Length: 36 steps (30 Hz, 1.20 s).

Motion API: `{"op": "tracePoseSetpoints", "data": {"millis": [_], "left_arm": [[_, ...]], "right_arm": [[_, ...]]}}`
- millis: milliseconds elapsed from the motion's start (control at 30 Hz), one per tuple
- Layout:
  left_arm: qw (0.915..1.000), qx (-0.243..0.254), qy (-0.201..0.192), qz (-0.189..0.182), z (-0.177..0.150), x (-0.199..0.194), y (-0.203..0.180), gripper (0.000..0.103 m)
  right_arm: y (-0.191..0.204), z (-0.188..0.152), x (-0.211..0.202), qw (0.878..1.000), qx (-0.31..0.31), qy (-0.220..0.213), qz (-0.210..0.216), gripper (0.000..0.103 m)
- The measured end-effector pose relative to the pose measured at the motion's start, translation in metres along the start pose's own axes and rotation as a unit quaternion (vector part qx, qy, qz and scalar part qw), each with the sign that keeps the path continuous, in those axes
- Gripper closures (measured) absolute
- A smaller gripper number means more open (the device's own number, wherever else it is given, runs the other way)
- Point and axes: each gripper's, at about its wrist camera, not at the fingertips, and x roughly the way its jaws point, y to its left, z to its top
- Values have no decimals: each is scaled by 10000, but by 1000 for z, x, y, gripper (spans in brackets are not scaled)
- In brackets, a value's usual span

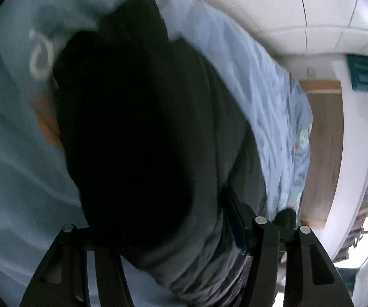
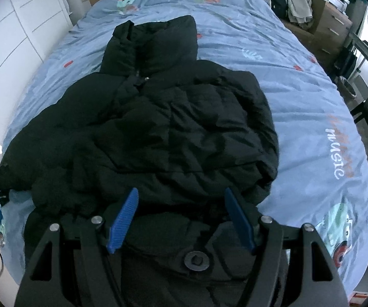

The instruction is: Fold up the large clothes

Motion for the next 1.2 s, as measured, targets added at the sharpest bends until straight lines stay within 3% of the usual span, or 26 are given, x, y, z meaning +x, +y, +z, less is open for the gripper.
{"op": "tracePoseSetpoints", "data": {"millis": [67,133,200,333,467,700,867,1033,1200], "left_arm": [[10000,-37,-68,-53,8,-4,-3,62],[9999,-10,-41,-145,11,-6,-8,80],[9997,151,-42,-184,7,-8,-21,85],[9971,608,-47,-454,-10,-17,-59,89],[9882,1306,91,-796,-36,-22,-113,90],[9582,2450,744,-1273,-121,-10,-195,91],[9301,3162,1406,-1230,-199,27,-230,91],[8965,3810,2056,-941,-283,62,-238,91],[8656,4370,2417,-358,-346,87,-221,90]], "right_arm": [[-6,0,-3,10000,45,-28,-8,34],[-11,-1,-5,9999,111,-55,-14,34],[-15,0,-6,9998,167,-62,-1,34],[-21,-2,-9,9996,266,-87,68,34],[-26,-2,-16,9994,243,-192,144,34],[-51,-10,-32,9981,451,-386,168,34],[-87,-23,-47,9958,764,-483,120,34],[-128,-43,-58,9927,1092,-515,-5,34],[-160,-63,-62,9891,1392,-485,-47,34]]}}
